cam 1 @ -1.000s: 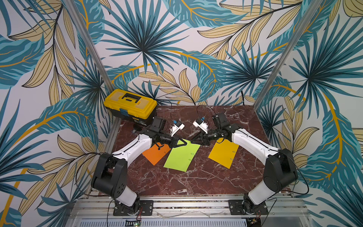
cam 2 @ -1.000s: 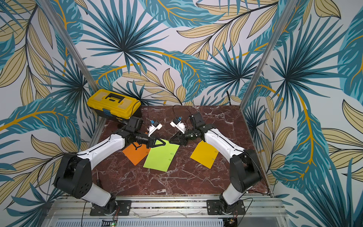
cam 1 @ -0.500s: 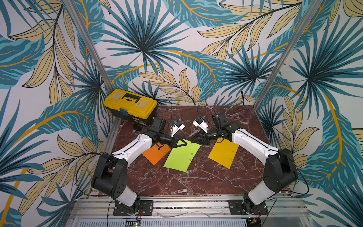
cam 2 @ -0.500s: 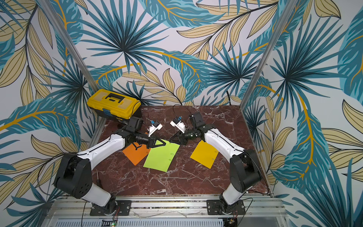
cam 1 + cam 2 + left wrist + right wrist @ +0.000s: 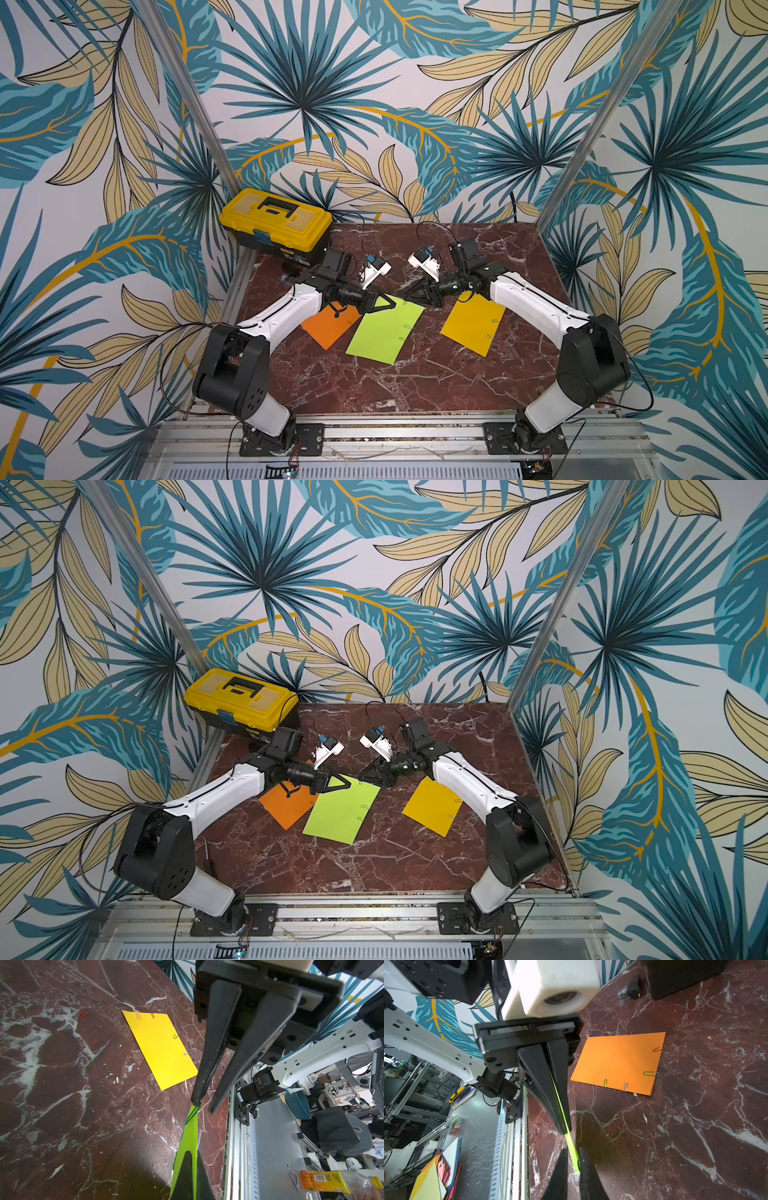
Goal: Unclip the paperclips from the documents
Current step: Remove the paper clip from the document.
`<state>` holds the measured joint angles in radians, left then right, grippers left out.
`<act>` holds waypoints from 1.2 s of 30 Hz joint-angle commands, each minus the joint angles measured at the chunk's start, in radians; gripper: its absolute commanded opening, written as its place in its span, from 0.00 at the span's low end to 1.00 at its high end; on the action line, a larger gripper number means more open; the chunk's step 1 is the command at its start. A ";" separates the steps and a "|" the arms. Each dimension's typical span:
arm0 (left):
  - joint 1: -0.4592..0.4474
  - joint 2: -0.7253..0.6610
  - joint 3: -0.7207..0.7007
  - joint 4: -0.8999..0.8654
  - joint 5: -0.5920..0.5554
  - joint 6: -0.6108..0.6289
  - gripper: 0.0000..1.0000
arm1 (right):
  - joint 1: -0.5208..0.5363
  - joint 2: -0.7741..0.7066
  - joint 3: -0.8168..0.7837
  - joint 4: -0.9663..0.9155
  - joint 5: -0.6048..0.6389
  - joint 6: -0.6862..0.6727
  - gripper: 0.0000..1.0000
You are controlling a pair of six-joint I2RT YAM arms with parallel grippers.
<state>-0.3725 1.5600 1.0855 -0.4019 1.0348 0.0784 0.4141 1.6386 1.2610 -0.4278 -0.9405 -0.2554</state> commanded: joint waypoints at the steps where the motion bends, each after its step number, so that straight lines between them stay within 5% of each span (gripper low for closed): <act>1: -0.004 -0.001 0.037 -0.014 0.002 0.014 0.00 | 0.006 0.012 -0.010 -0.021 -0.017 -0.014 0.15; 23: -0.004 0.000 0.047 -0.035 0.004 0.021 0.00 | 0.003 0.000 -0.018 -0.008 -0.015 -0.003 0.15; 36: -0.007 0.009 0.050 -0.051 -0.005 0.032 0.00 | 0.003 -0.007 -0.019 -0.004 -0.015 -0.005 0.04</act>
<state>-0.3725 1.5600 1.1046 -0.4397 1.0317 0.0872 0.4141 1.6512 1.2564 -0.4393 -0.9401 -0.2588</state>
